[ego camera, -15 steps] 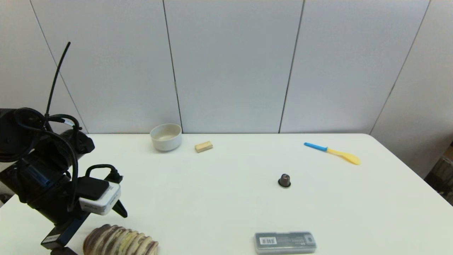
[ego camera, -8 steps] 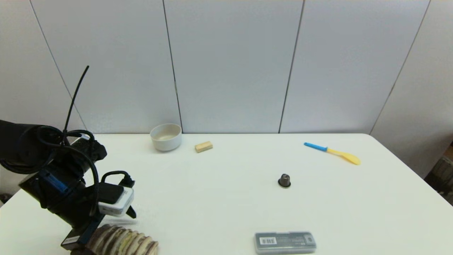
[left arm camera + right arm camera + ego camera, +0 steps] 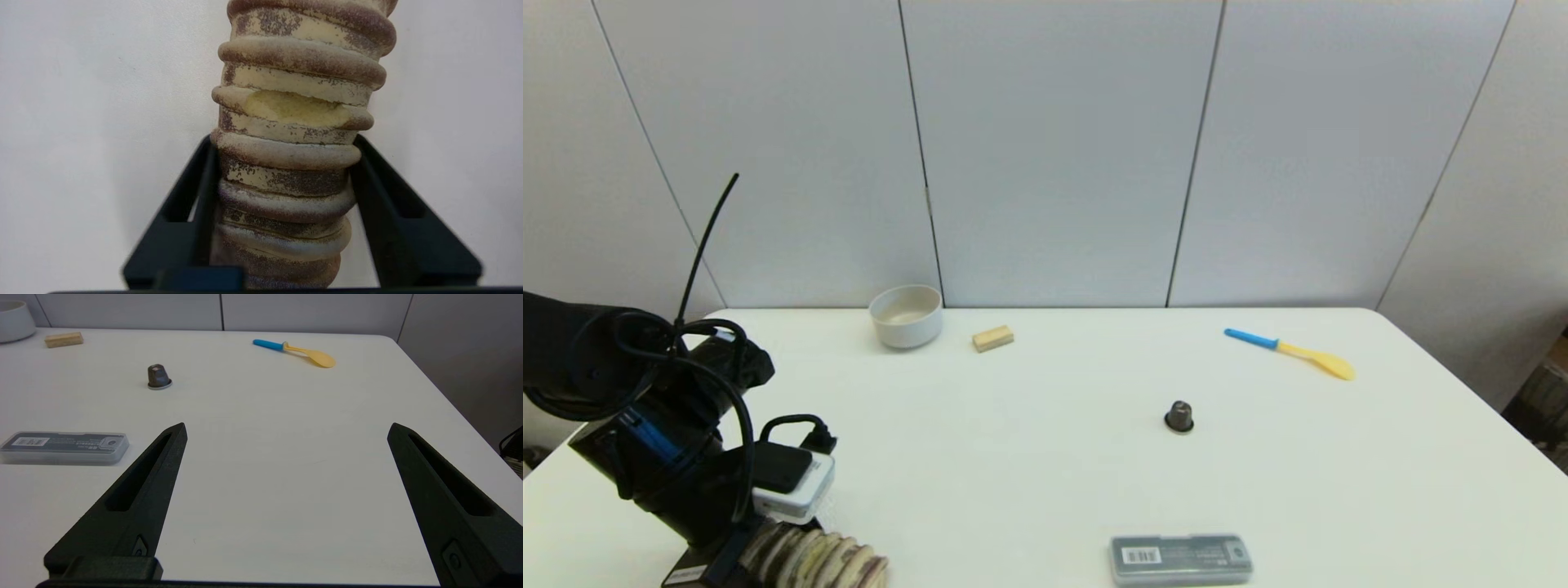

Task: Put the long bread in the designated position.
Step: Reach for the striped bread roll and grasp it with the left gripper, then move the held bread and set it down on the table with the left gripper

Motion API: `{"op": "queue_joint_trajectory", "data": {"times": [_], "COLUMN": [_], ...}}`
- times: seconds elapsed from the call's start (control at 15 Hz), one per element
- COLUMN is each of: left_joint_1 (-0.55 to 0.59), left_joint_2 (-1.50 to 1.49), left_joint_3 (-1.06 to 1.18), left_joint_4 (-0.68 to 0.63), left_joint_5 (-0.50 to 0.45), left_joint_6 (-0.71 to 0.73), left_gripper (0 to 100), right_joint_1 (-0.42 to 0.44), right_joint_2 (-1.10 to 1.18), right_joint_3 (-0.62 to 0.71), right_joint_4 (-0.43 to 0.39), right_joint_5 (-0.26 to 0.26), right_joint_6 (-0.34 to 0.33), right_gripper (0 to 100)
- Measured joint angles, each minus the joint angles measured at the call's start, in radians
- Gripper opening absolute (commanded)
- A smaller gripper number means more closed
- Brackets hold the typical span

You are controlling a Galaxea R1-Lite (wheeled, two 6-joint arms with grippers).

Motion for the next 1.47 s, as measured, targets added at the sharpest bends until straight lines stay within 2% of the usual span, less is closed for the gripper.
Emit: {"op": "queue_joint_trajectory", "data": {"times": [0.47, 1.0, 1.47], "left_joint_1": [-0.002, -0.029, -0.019], "left_joint_2": [-0.056, -0.014, 0.197], "left_joint_3": [-0.046, -0.341, -0.449], "left_joint_4": [-0.001, -0.017, -0.359], "left_joint_5": [0.0, 0.0, 0.021], "left_joint_6": [-0.048, -0.24, -0.307], "left_gripper": [0, 0, 0], "right_joint_1": [0.0, 0.0, 0.0], "right_joint_2": [0.0, 0.0, 0.0], "right_joint_3": [0.0, 0.0, 0.0], "right_joint_4": [0.0, 0.0, 0.0], "right_joint_5": [0.0, 0.001, 0.0], "right_joint_6": [0.0, 0.0, 0.0], "right_gripper": [100, 100, 100]}}
